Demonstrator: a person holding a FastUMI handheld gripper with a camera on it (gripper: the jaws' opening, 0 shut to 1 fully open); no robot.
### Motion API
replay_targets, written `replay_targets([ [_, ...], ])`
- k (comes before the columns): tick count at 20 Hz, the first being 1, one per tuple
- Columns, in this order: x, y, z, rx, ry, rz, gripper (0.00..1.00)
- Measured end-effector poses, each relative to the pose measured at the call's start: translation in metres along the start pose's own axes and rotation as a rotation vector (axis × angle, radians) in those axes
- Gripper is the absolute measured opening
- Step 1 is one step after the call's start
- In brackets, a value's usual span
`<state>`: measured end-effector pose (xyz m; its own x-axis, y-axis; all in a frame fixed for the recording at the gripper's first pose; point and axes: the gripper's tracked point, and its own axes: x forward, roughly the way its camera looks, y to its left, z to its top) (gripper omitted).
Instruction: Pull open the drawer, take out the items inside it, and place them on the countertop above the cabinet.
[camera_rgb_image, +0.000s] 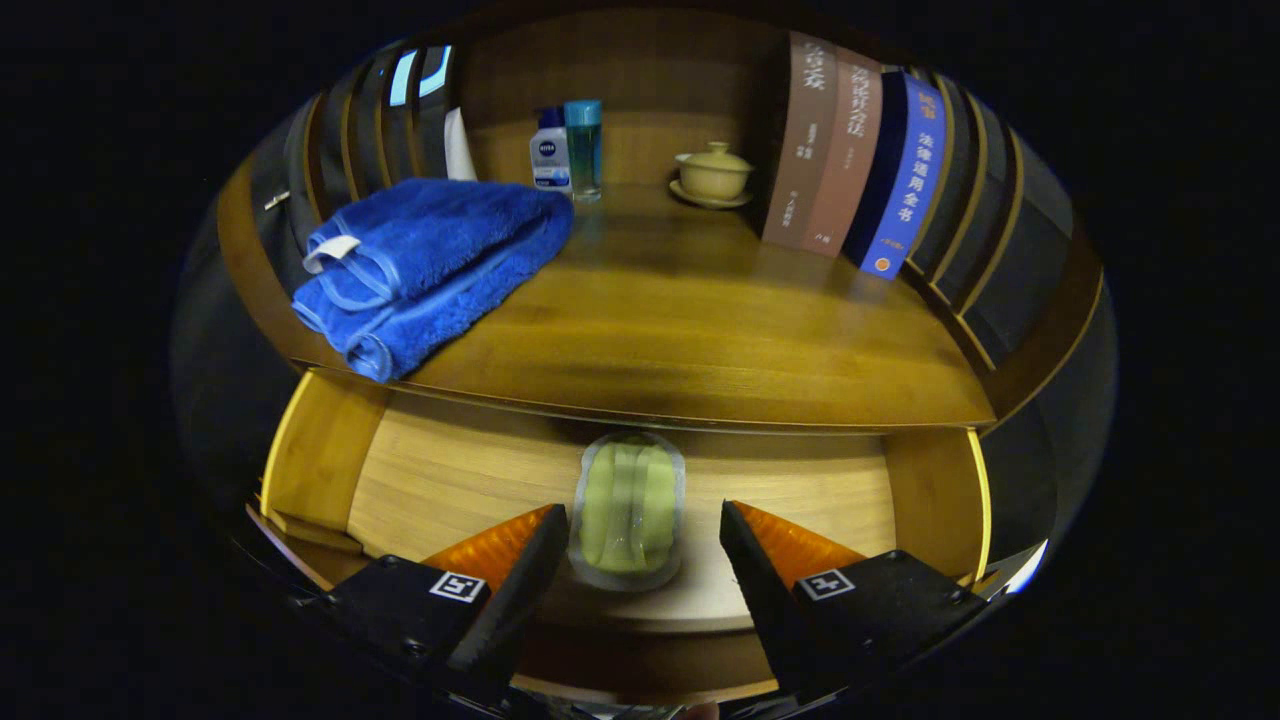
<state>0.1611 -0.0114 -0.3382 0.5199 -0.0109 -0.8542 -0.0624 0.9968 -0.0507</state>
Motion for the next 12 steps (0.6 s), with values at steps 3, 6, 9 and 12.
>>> replay_targets([
  [3,0.021,-0.002,-0.001,-0.007,0.035,-0.023,0.93],
  [6,0.036,-0.003,-0.004,-0.001,0.064,-0.047,0.90],
  [9,0.043,0.003,-0.005,0.013,0.087,-0.021,0.72],
  [12,0.043,0.007,0.000,0.015,0.072,-0.018,0.42],
])
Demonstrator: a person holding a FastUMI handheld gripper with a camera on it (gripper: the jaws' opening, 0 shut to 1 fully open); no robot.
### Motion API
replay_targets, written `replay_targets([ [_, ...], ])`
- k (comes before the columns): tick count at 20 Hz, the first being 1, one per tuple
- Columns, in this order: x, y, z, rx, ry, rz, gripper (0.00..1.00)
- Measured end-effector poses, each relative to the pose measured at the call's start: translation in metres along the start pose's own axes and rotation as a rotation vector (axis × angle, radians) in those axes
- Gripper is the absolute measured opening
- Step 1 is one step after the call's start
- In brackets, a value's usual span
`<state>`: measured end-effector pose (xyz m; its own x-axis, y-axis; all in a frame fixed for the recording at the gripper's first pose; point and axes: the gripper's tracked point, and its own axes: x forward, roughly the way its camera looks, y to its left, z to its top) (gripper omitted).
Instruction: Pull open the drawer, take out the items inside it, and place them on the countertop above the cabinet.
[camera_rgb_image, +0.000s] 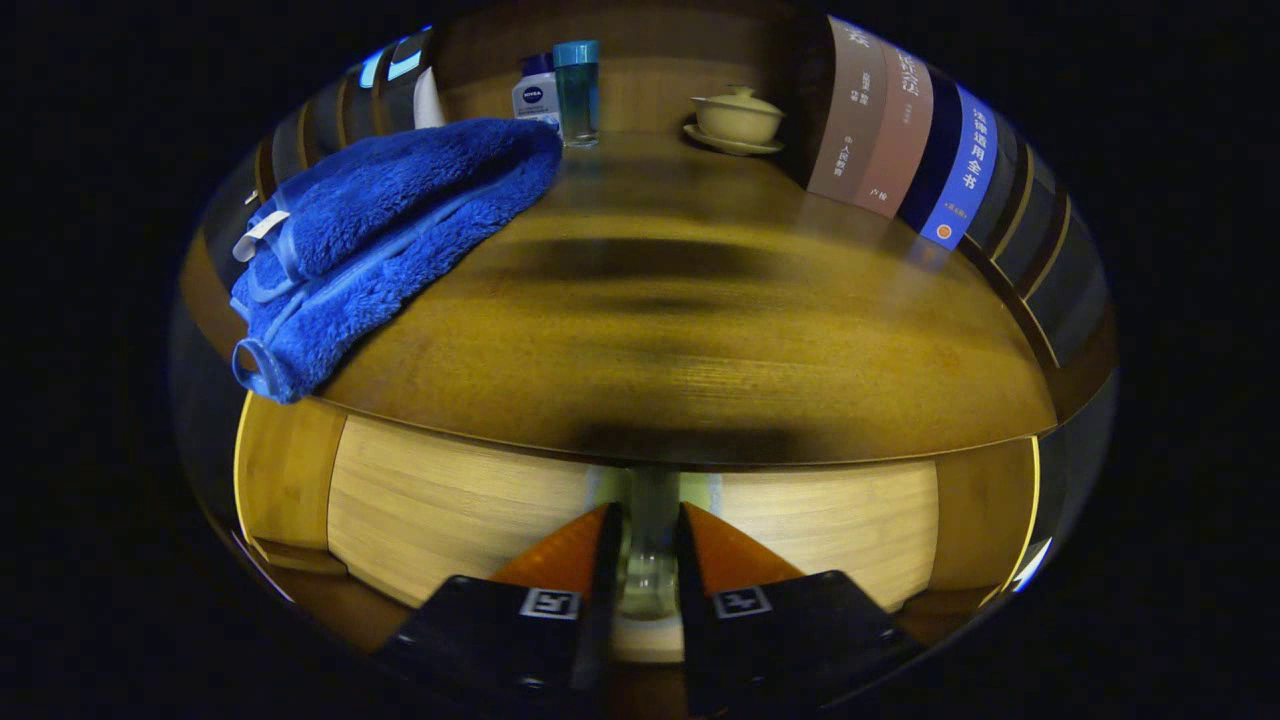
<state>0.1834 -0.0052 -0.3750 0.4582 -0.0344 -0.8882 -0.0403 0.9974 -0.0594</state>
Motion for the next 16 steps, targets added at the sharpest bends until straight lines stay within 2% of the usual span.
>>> replay_targets([
  [2,-0.002,0.009,-0.004,-0.028,0.016,0.030,0.23],
  [4,-0.010,0.008,-0.007,-0.019,0.016,0.026,0.23],
  [13,-0.092,0.027,0.022,0.016,-0.071,0.148,0.22],
  [16,-0.114,0.026,0.027,0.022,-0.090,0.164,0.23],
])
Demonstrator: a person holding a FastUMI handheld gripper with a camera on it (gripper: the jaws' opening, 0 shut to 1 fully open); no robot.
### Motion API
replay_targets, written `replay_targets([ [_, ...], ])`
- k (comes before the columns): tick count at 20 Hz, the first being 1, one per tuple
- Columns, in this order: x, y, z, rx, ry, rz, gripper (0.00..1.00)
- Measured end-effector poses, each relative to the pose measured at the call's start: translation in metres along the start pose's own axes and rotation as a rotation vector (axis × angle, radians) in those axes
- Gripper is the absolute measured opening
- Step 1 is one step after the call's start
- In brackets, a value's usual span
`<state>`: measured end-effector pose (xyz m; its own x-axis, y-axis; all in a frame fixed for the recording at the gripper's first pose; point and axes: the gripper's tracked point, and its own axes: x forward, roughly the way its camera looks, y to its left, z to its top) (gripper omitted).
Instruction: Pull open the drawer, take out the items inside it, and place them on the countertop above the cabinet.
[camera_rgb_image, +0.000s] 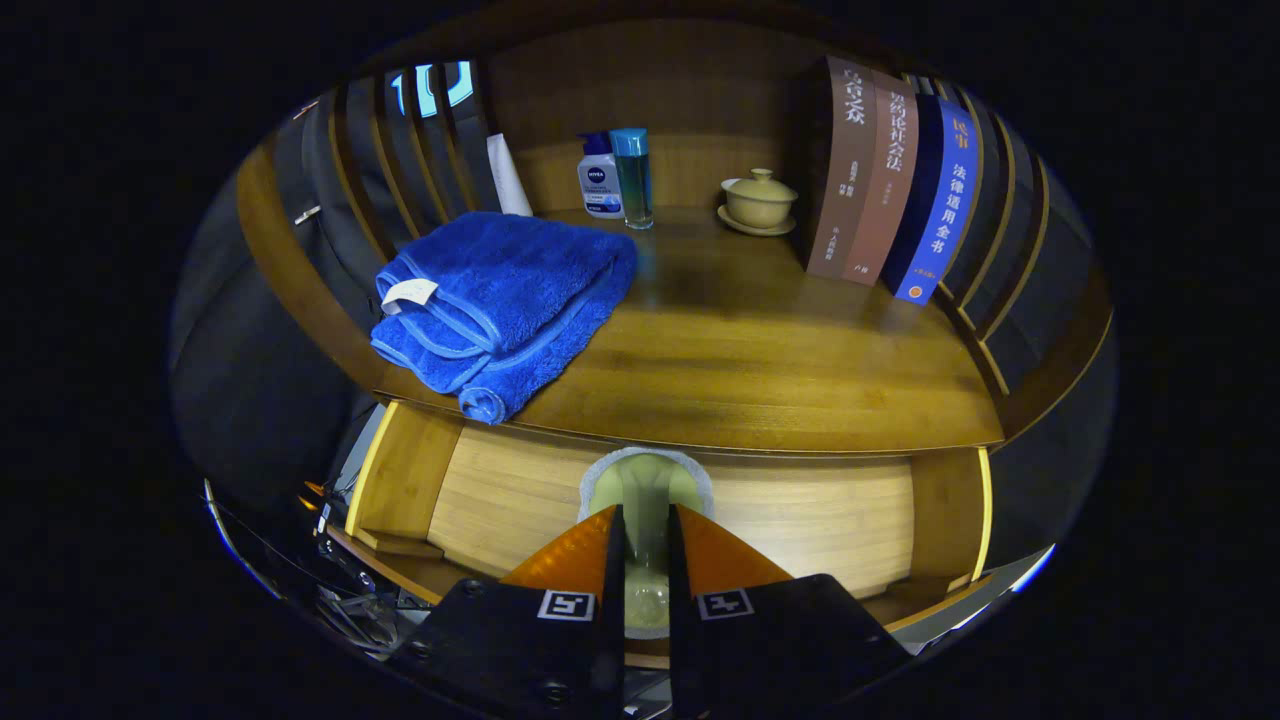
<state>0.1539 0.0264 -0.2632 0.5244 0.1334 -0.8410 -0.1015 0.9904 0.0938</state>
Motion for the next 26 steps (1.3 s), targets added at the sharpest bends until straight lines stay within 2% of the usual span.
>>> replay_targets([
  [7,-0.045,-0.007,0.034,0.042,-0.091,0.019,0.23],
  [10,-0.045,-0.024,0.065,0.043,-0.159,-0.035,0.22],
  [21,0.042,-0.064,0.106,0.039,-0.175,-0.164,0.22],
  [26,0.070,-0.072,0.125,0.036,-0.175,-0.191,0.23],
])
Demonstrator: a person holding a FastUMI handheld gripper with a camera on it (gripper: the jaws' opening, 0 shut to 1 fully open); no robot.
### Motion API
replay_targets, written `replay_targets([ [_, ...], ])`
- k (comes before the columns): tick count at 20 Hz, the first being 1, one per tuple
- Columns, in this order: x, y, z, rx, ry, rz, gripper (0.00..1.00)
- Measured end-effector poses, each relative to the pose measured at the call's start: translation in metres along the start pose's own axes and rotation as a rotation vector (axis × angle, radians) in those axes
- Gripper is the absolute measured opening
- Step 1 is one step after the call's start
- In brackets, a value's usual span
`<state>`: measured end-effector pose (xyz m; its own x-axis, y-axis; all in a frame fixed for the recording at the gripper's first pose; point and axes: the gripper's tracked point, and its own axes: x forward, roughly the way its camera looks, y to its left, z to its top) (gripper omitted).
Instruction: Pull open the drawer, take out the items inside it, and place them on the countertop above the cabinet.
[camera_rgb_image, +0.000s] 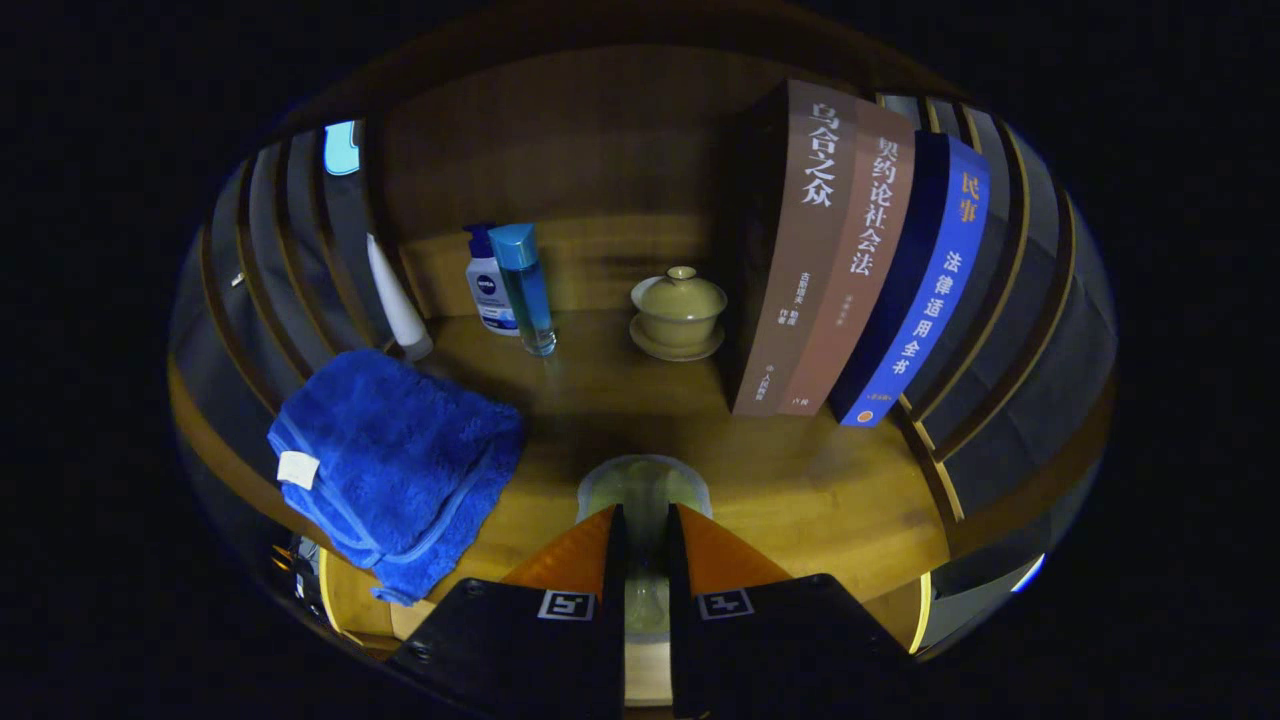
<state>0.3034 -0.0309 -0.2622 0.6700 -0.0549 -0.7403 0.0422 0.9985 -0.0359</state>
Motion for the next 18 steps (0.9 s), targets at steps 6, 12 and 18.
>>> replay_targets([
  [6,0.015,0.000,0.012,0.007,-0.016,-0.025,0.23],
  [12,-0.001,0.019,0.010,0.046,-0.095,0.059,0.84],
  [18,-0.082,0.018,0.047,-0.001,-0.486,0.049,0.99],
])
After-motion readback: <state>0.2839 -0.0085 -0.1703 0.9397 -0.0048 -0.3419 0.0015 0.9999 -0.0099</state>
